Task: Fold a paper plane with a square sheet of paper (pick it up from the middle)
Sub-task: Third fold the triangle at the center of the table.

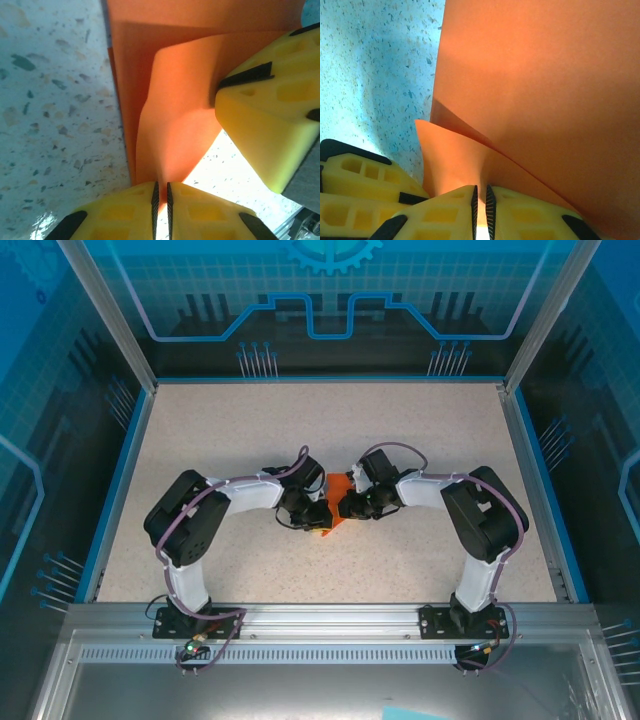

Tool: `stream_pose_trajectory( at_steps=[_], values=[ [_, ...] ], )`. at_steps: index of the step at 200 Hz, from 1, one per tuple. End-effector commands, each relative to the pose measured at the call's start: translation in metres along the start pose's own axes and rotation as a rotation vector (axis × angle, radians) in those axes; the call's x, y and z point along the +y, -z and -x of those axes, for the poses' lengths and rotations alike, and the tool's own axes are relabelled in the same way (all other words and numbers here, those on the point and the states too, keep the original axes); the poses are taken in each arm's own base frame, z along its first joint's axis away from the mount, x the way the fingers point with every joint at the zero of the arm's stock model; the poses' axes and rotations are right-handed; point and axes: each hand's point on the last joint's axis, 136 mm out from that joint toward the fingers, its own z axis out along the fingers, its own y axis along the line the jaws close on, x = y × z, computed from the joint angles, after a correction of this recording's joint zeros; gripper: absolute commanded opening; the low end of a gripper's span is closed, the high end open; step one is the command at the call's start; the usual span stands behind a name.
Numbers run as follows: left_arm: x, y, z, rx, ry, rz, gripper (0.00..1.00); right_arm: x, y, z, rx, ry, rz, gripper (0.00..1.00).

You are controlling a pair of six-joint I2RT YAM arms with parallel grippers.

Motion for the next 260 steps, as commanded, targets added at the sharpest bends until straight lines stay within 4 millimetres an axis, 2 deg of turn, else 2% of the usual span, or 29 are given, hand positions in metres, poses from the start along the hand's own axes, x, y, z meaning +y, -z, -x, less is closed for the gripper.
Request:
stream_pose_trajectory(
  at_steps=[1,53,96,129,162,167,182,224,260],
  values=[
    [0.018,-0.013,-0.019,0.064,-0.017,0.077,0.15,-0.033,-0.013,-0.031,0.105,-0.063,-0.094,0.17],
    [0.038,-0.014,-0.025,0.079,-0.046,0.225,0.13,-0.033,-0.011,-0.030,0.101,-0.058,-0.094,0.17],
    [0.044,-0.023,-0.030,0.104,-0.072,0.291,0.12,-0.027,-0.008,-0.027,0.090,-0.049,-0.080,0.17],
    [0.059,-0.026,-0.037,0.122,-0.093,0.392,0.11,-0.025,-0.007,-0.026,0.086,-0.067,-0.045,0.18],
    [0.073,-0.031,-0.046,0.147,-0.123,0.489,0.11,-0.018,-0.002,-0.015,0.056,-0.097,0.024,0.18],
    [0.077,-0.031,-0.047,0.147,-0.125,0.508,0.11,-0.023,-0.003,-0.023,0.069,-0.114,0.019,0.18],
    [0.084,-0.031,-0.051,0.156,-0.120,0.537,0.11,-0.025,0.000,-0.021,0.061,-0.123,0.024,0.18],
    [0.089,-0.032,-0.055,0.159,-0.112,0.541,0.10,-0.037,0.004,-0.013,0.037,-0.135,0.003,0.18],
    [0.095,-0.033,-0.060,0.173,-0.109,0.554,0.11,-0.048,0.016,-0.001,-0.015,-0.144,-0.021,0.18]
  ],
)
